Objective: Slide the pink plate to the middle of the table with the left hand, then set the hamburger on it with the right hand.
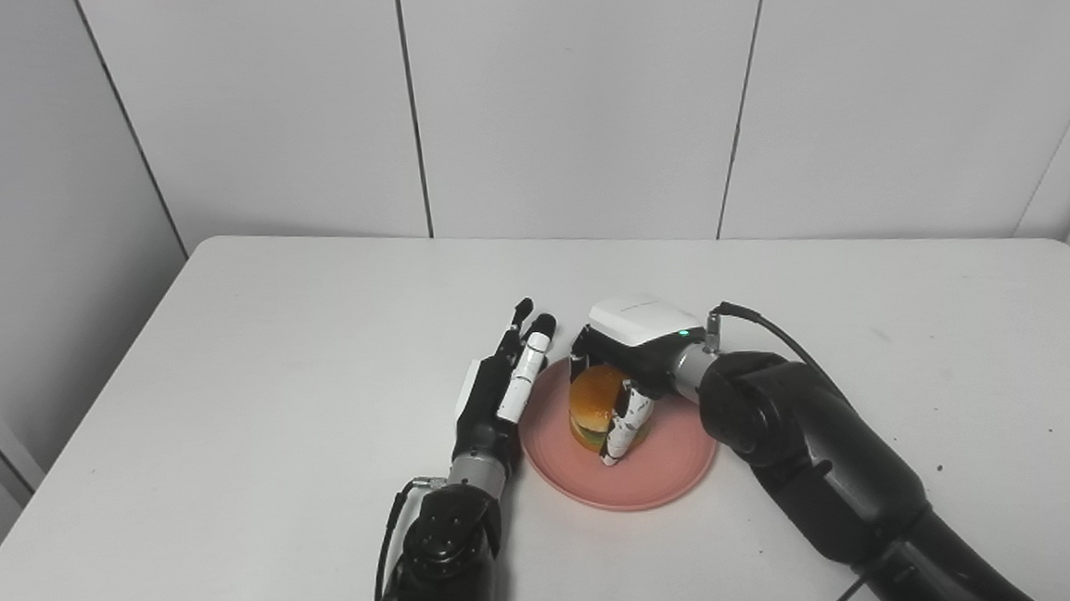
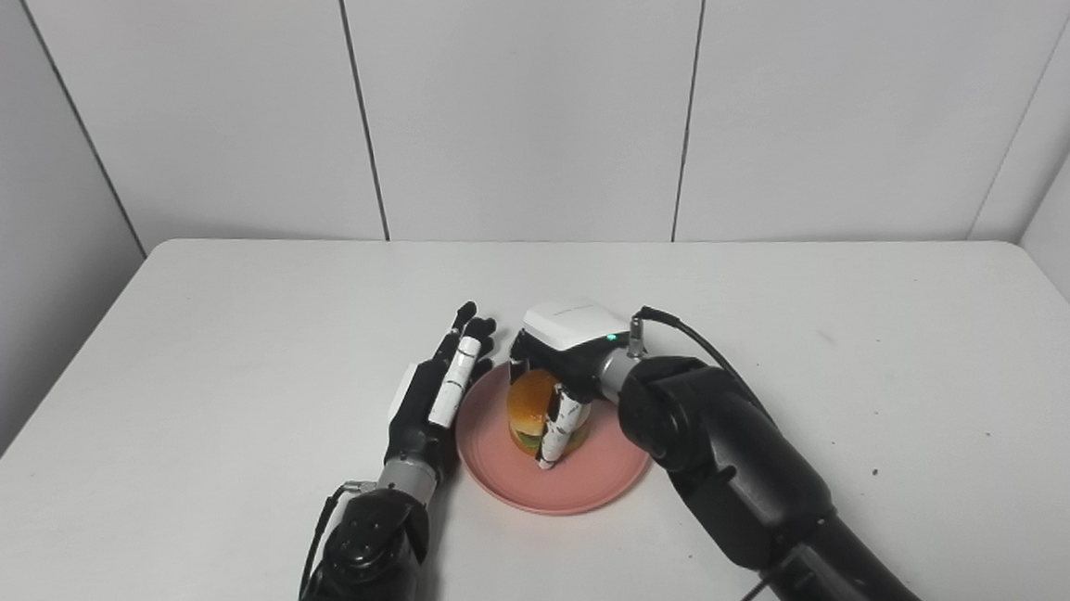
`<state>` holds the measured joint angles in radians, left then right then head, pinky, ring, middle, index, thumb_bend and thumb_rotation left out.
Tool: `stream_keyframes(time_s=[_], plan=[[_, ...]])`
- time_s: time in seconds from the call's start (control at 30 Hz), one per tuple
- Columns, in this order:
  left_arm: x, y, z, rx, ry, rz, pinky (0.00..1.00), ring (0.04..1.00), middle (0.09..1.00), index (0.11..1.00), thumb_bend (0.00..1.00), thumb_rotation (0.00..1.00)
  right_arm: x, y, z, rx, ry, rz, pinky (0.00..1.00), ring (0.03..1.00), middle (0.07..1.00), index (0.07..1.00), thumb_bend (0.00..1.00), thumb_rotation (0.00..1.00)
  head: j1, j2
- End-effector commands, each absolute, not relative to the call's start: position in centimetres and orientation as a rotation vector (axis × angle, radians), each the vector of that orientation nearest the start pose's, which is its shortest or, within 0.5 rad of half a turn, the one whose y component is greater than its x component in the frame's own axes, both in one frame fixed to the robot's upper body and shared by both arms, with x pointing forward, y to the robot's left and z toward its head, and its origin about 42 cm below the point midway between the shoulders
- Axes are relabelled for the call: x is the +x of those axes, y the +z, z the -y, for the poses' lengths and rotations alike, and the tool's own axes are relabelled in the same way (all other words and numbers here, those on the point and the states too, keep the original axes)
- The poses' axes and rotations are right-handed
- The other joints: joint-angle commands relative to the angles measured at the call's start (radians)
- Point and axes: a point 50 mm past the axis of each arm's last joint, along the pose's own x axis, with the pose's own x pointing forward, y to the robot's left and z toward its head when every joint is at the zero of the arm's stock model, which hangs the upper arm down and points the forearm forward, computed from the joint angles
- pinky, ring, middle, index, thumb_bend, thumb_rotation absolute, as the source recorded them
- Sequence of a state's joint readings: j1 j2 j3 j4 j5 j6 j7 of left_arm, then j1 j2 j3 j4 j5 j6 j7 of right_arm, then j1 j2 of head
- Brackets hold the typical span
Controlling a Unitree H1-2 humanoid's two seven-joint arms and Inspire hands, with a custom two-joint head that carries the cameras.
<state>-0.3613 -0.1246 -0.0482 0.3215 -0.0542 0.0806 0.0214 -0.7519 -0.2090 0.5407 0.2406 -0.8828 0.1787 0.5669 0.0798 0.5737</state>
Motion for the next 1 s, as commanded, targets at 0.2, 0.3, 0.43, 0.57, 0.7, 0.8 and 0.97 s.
stream_keyframes(time_s=[0.2, 0.3, 0.43, 0.57, 0.7, 0.8, 0.97], plan=[[38.6, 11.5, -10.5, -0.126, -0.203, -0.113, 0.96, 0.961, 0.944, 0.961, 0.76, 0.84, 45.4, 25.8, 9.4, -1.49, 0.646, 0.205, 0.61, 0.765, 0.783, 0.693, 0.97, 0.3, -0.004, -0.002], [38.7, 11.5, -10.5, -0.12, -0.203, -0.112, 0.96, 0.966, 0.942, 0.96, 0.76, 0.85, 45.4, 26.0, 9.6, -1.506, 0.65, 0.211, 0.76, 0.855, 0.848, 0.741, 1.0, 0.33, -0.003, -0.003], [38.7, 11.6, -10.5, -0.122, -0.202, -0.109, 0.95, 0.948, 0.929, 0.955, 0.74, 0.85, 45.4, 26.4, 9.8, -1.503, 0.655, 0.203, 0.81, 0.878, 0.867, 0.761, 1.0, 0.35, -0.007, -0.004], [38.8, 11.6, -10.6, -0.126, -0.199, -0.113, 0.97, 0.947, 0.939, 0.955, 0.75, 0.84, 45.1, 27.2, 10.3, -1.517, 0.654, 0.198, 0.79, 0.884, 0.867, 0.767, 1.0, 0.4, -0.009, -0.004], [38.8, 11.7, -10.6, -0.132, -0.201, -0.112, 0.97, 0.944, 0.936, 0.958, 0.74, 0.84, 44.8, 27.9, 10.6, -1.544, 0.647, 0.231, 0.77, 0.869, 0.847, 0.76, 1.0, 0.45, -0.01, -0.005], [38.9, 11.7, -10.6, -0.133, -0.204, -0.111, 0.95, 0.948, 0.932, 0.958, 0.73, 0.84, 44.4, 28.6, 10.8, -1.536, 0.635, 0.252, 0.77, 0.864, 0.839, 0.758, 1.0, 0.47, -0.009, -0.003], [39.0, 11.7, -10.7, -0.134, -0.2, -0.11, 0.94, 0.958, 0.938, 0.959, 0.75, 0.83, 43.4, 30.2, 11.6, -1.474, 0.618, 0.283, 0.81, 0.869, 0.843, 0.749, 1.0, 0.46, -0.011, -0.004]])
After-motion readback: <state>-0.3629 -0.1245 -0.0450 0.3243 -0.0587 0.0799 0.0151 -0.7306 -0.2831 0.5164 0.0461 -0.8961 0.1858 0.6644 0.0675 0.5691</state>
